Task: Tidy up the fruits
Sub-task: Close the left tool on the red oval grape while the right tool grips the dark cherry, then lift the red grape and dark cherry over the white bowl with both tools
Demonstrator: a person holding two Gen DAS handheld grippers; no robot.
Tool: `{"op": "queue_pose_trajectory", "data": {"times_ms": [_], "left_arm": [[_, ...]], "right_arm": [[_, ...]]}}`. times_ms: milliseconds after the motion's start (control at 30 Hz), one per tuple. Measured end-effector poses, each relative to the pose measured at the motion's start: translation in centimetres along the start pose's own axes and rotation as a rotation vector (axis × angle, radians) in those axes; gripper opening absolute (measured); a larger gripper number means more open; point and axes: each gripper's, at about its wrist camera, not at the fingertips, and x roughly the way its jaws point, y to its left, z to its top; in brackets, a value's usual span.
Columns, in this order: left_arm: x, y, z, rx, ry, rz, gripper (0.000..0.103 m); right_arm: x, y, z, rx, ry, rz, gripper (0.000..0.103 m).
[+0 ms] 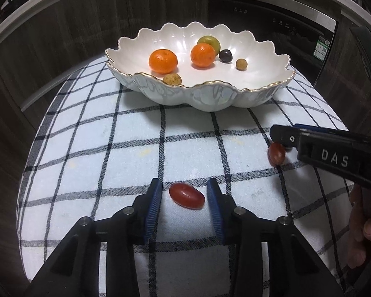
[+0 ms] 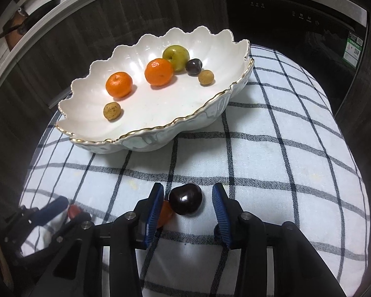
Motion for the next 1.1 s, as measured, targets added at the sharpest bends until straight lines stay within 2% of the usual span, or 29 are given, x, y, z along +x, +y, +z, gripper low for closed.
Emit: {"op": "queue_pose_trajectory", "data": {"times_ms": [167, 367, 600, 1100], "left_arm": [[0.2, -0.1, -0.1, -0.003, 0.007, -0.011, 0.029], [0.2, 0.0, -0.1, -0.005, 0.006, -0.019, 0.027], [-0.4, -0.1, 0.1, -0.002, -0.014, -0.019, 0.027], [-2.6, 0.5, 0.9, -0.024, -0.059, -0.024, 0.027]], "right_arm": [[0.5, -0.2, 0.0, 0.015, 0.011, 0.013, 0.042], [0.7, 0.0, 0.1, 0.002, 0.016, 0.022, 0.03], [0.4, 0.1, 0.2, 0.0, 0.013, 0.025, 0.029], [-2.6, 1.0, 1.1, -0.026, -0.048, 0.028, 0.029]]}}
